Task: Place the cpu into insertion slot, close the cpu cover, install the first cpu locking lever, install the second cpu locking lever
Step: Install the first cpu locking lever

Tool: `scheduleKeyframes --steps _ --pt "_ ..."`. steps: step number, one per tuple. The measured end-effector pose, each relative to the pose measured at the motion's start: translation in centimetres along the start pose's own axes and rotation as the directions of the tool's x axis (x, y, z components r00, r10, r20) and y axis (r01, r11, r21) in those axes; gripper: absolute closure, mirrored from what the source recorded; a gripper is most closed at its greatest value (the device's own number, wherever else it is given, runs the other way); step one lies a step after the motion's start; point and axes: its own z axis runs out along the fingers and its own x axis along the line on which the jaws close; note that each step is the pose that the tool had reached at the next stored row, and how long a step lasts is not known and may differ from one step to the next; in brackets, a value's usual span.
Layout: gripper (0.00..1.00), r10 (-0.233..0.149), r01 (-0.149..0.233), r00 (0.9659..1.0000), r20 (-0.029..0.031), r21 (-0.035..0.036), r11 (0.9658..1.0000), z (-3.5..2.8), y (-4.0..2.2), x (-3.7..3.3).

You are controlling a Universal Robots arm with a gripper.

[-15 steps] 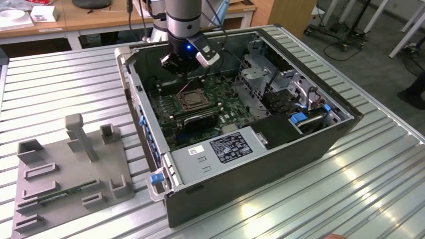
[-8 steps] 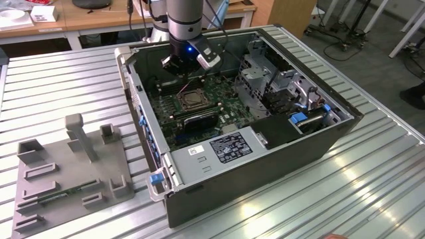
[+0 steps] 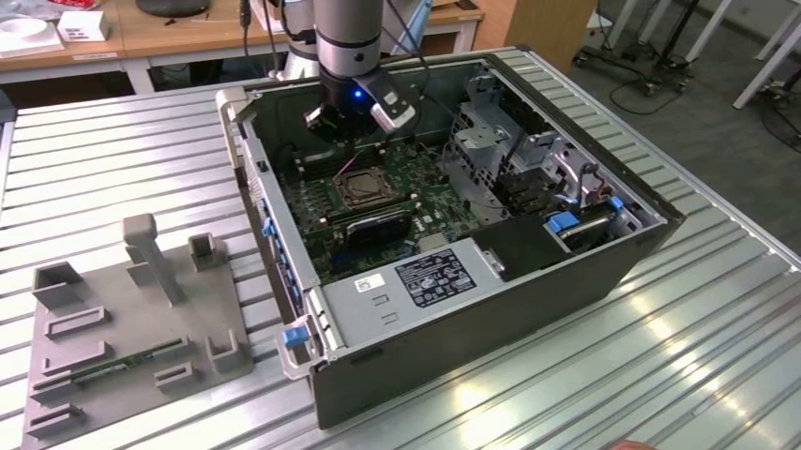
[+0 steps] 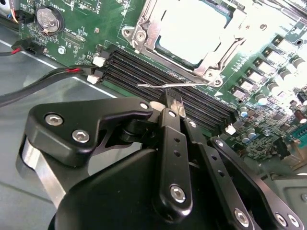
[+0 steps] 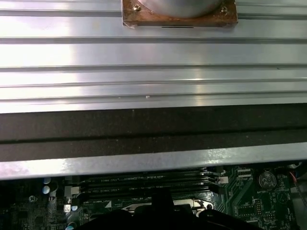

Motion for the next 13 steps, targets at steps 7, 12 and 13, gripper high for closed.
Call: scheduleKeyframes --steps 7,12,13 --pt "0.9 0.002 -0.002 1.0 0.0003 0.0004 1.0 0.23 -0.06 -0.01" --pt "0.9 0.002 -0.002 1.0 0.0004 0.0003 1.0 0.26 -0.06 -0.01" --pt "0.9 0.002 -0.002 1.0 0.0006 -0.0002 1.0 0.3 -0.07 -0.01"
